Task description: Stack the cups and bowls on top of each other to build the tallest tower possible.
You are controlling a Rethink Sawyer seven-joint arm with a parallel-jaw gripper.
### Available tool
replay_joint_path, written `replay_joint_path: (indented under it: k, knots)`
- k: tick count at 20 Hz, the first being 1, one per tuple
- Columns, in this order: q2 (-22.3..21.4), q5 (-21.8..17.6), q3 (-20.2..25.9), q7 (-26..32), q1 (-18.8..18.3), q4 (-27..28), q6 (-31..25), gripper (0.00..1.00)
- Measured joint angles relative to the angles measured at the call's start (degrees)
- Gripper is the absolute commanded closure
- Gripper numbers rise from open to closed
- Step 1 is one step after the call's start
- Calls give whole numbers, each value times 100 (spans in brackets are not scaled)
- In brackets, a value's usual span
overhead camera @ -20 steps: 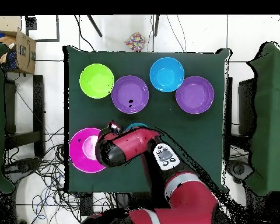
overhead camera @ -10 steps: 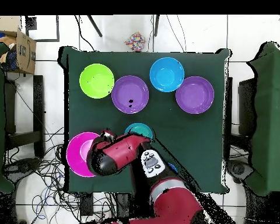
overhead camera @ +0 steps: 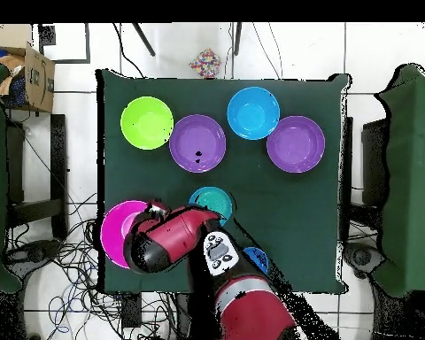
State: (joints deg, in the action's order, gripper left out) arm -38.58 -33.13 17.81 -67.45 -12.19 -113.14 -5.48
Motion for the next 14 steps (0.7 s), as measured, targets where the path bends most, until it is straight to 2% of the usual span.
replay_joint_path:
  k: [6,10,14]
  knots:
    - [91,7,-70,-18,109,0,98,0]
    - [250,8,-224,-84,310,2,418,0]
    - [443,11,-410,-224,451,16,969,0]
